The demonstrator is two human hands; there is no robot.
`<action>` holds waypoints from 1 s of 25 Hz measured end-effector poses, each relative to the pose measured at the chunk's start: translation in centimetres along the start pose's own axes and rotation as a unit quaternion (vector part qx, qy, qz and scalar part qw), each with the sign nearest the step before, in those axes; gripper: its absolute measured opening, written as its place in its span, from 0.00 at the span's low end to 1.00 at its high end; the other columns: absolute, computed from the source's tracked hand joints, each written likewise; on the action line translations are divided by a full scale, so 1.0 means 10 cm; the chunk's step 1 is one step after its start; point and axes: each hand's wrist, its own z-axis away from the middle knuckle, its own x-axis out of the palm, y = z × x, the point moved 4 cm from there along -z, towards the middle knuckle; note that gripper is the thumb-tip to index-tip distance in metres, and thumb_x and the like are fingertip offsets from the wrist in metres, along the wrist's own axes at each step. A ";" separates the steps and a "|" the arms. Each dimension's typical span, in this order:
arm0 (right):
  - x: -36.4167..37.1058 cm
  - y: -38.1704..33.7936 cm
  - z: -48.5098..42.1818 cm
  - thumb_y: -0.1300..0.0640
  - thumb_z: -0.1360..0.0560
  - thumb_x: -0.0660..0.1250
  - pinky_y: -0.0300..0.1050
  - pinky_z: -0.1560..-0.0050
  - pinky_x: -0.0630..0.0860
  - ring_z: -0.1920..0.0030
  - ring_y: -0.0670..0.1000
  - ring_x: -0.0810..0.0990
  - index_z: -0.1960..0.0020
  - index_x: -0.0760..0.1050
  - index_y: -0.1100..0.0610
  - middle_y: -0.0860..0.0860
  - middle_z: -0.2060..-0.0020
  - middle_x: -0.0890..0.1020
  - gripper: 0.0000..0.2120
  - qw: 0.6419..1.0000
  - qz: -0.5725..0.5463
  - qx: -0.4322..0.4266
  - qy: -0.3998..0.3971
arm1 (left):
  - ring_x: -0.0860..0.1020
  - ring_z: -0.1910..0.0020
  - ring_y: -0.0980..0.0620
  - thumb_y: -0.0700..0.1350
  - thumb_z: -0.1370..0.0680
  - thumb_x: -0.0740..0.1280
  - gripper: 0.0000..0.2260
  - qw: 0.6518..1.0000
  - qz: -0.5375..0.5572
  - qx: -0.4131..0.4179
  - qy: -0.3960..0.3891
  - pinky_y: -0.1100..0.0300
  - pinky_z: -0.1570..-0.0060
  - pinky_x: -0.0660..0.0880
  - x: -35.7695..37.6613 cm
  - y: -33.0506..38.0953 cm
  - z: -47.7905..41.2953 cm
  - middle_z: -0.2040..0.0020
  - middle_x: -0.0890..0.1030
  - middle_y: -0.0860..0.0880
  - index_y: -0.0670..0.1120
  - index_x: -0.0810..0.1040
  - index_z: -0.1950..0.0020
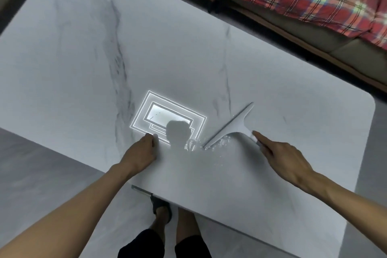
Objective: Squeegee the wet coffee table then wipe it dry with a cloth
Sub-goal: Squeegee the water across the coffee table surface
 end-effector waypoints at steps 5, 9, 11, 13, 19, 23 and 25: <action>0.09 -0.89 -0.13 0.39 0.20 0.44 0.49 0.51 0.74 0.47 0.55 0.80 0.26 0.51 0.32 0.44 0.46 0.81 0.21 0.989 0.042 -0.142 -0.017 | 0.77 0.65 0.44 0.44 0.23 0.65 0.05 0.983 0.056 -0.049 0.170 0.49 0.63 0.77 -0.34 -0.46 0.20 0.63 0.79 0.46 0.46 0.69 0.56; 0.71 -2.18 -0.46 0.44 0.17 0.47 0.48 0.54 0.70 0.49 0.60 0.79 0.23 0.52 0.41 0.51 0.44 0.79 0.23 0.906 0.182 -0.364 -0.115 | 0.77 0.62 0.41 0.40 0.24 0.63 0.05 0.951 0.099 -0.154 0.250 0.50 0.62 0.77 -0.61 -1.09 0.31 0.60 0.80 0.45 0.48 0.69 0.52; 1.00 -2.71 -0.57 0.47 0.16 0.48 0.46 0.58 0.65 0.51 0.59 0.79 0.22 0.53 0.44 0.52 0.46 0.79 0.22 0.856 0.236 -0.442 -0.128 | 0.77 0.59 0.41 0.39 0.23 0.60 0.06 0.941 0.108 -0.175 0.270 0.50 0.60 0.75 -0.66 -1.34 0.31 0.57 0.81 0.46 0.48 0.68 0.50; 1.12 -2.98 -0.70 0.49 0.16 0.48 0.46 0.59 0.64 0.52 0.58 0.79 0.23 0.53 0.44 0.52 0.46 0.79 0.22 0.838 0.263 -0.464 -0.114 | 0.75 0.58 0.41 0.38 0.24 0.59 0.07 0.942 0.113 -0.170 0.265 0.51 0.61 0.72 -0.66 -1.44 0.27 0.56 0.79 0.46 0.47 0.67 0.48; 0.79 -2.41 -0.99 0.43 0.18 0.45 0.48 0.57 0.71 0.52 0.57 0.80 0.27 0.57 0.36 0.49 0.51 0.81 0.20 0.928 0.162 -0.331 -0.051 | 0.71 0.56 0.48 0.33 0.29 0.58 0.16 0.981 0.112 -0.091 0.127 0.57 0.62 0.66 -0.39 -1.18 0.17 0.50 0.71 0.49 0.47 0.67 0.44; 0.62 -1.37 -0.68 0.41 0.19 0.44 0.45 0.61 0.67 0.54 0.54 0.79 0.28 0.57 0.33 0.44 0.55 0.80 0.20 0.977 0.094 -0.191 -0.008 | 0.73 0.53 0.46 0.31 0.32 0.60 0.13 0.995 0.044 0.002 0.092 0.64 0.66 0.64 -0.20 -0.77 0.04 0.48 0.69 0.47 0.45 0.69 0.53; 0.63 -0.85 -0.37 0.41 0.19 0.45 0.43 0.61 0.67 0.53 0.52 0.80 0.28 0.58 0.33 0.41 0.54 0.80 0.20 0.989 0.080 -0.125 0.007 | 0.72 0.45 0.43 0.32 0.33 0.61 0.13 0.998 0.008 0.023 0.054 0.58 0.58 0.69 -0.05 -0.60 -0.02 0.44 0.68 0.44 0.44 0.70 0.50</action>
